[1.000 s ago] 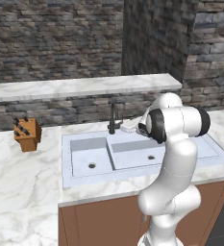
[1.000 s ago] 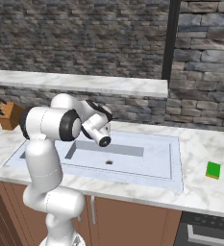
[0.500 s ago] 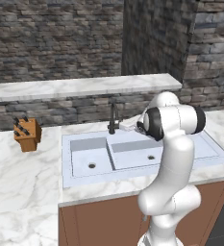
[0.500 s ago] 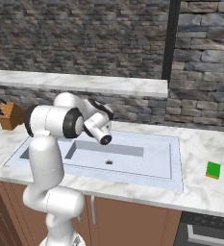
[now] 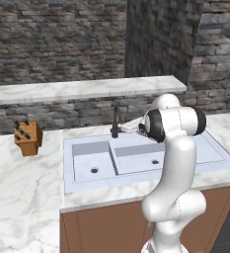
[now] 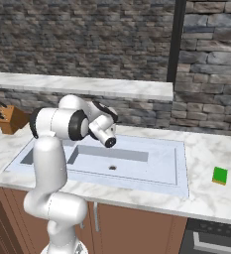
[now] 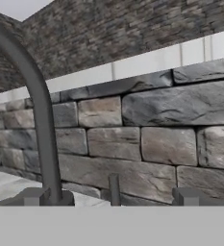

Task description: Soak the sponge with water for a few seconds and then drop it inside the sink.

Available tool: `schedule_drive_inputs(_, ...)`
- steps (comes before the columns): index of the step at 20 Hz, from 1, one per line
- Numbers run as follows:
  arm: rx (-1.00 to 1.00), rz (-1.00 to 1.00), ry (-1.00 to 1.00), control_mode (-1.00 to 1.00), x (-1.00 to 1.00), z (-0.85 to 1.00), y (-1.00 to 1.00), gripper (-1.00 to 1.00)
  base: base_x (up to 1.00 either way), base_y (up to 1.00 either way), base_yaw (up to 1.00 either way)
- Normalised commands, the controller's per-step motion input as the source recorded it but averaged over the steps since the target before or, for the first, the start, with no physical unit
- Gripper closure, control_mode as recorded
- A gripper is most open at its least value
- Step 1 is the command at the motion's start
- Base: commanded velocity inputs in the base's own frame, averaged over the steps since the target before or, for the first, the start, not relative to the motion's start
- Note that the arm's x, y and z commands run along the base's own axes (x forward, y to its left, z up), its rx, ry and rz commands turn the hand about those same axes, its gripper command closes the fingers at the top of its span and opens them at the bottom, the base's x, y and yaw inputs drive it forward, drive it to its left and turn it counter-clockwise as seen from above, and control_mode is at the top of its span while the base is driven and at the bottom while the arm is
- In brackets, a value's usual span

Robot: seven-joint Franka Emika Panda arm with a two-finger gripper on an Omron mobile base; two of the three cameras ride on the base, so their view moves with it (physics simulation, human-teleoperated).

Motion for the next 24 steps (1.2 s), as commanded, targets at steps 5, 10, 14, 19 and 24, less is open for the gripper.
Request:
schedule_drive_inputs(5,0.00,0.00,0.00,-1.00,0.17,-0.15,0.00,-1.00,0.00,0.00,0.00)
schedule_drive_inputs(10,0.00,0.00,0.00,-1.00,0.22,-0.12,0.00,-1.00,0.00,0.00,0.00)
schedule_drive_inputs(14,0.00,0.00,0.00,-1.00,0.25,-0.06,0.00,-1.00,0.00,0.00,0.00)
schedule_drive_inputs(19,0.00,0.00,0.00,-1.00,0.20,-0.05,0.00,-1.00,0.00,0.00,0.00)
schedule_drive_inputs(24,0.00,0.00,0.00,-1.00,0.11,0.00,0.00,-1.00,0.00,0.00,0.00)
